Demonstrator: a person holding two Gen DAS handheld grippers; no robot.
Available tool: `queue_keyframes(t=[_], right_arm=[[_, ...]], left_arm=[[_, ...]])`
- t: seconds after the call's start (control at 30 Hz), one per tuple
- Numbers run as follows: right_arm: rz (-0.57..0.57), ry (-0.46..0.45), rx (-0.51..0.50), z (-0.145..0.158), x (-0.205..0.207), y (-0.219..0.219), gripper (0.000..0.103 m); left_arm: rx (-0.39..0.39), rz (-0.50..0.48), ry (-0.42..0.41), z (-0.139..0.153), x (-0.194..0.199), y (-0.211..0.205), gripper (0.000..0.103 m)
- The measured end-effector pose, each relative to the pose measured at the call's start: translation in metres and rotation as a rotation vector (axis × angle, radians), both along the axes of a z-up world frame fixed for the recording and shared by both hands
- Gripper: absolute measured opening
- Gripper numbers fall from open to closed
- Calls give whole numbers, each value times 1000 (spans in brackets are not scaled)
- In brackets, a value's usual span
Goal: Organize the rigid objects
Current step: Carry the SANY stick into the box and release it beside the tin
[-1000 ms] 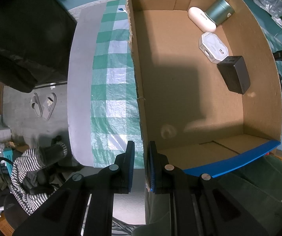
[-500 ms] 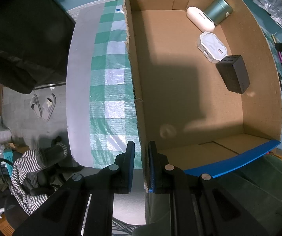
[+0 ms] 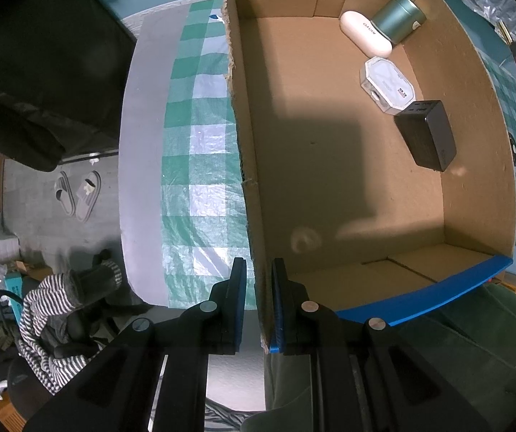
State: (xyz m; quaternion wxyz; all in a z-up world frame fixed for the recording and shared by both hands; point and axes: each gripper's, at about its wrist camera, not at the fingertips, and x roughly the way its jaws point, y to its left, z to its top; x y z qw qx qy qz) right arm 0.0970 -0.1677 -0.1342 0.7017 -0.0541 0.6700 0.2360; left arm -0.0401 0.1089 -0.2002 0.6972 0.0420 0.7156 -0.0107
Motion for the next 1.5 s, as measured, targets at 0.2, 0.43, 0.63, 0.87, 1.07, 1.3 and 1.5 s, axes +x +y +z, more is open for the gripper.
queue_keyframes(t=[0.2, 0.43, 0.63, 0.87, 1.07, 1.3, 1.5], right_arm=[[93, -28, 2, 12, 1, 36, 23], [195, -48, -29, 7, 5, 70, 23], [307, -74, -75, -6, 6, 96, 23], [399, -84, -126, -29, 3, 113, 23], [423, -73, -152, -43, 3, 118, 23], [416, -60, -168, -50, 4, 119, 22], [391, -57, -164, -50, 6, 117, 22]], left_arm=[[1, -4, -1, -1, 0, -2, 14], [2, -2, 0, 1, 1, -1, 14], [2, 7, 1, 2, 3, 1, 14], [2, 23, 0, 2, 2, 6, 14], [3, 24, 0, 1, 2, 7, 14], [2, 25, 1, 1, 2, 6, 14], [-2, 23, 1, 1, 1, 8, 14]])
